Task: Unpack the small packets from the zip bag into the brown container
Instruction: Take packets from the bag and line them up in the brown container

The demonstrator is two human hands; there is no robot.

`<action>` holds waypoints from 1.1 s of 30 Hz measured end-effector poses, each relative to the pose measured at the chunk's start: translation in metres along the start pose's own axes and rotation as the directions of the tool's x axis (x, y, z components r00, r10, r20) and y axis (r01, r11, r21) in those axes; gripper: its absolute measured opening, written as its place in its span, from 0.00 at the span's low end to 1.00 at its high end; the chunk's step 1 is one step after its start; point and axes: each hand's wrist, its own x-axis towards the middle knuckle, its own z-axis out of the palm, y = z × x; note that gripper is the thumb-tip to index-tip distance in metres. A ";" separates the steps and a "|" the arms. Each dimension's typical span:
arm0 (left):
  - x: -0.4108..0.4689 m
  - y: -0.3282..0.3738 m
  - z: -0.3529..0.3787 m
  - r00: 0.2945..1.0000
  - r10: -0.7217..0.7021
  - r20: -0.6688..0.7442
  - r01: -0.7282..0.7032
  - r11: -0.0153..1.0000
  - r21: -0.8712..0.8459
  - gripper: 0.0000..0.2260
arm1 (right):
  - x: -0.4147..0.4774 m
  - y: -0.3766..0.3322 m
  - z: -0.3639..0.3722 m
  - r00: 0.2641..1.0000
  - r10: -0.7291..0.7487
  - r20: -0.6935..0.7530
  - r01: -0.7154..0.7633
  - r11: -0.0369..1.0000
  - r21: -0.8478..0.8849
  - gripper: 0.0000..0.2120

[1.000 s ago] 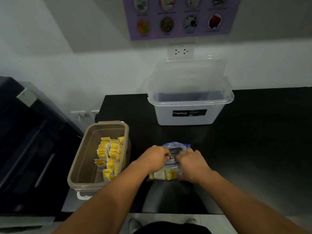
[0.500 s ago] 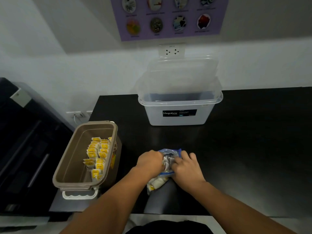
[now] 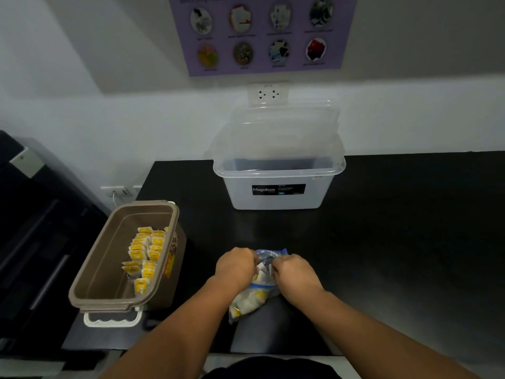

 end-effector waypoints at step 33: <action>-0.028 -0.030 -0.034 0.933 -0.175 -0.316 -0.122 0.671 -0.732 0.10 | 0.040 0.000 -0.043 0.966 0.220 -0.139 0.042 0.396 0.917 0.06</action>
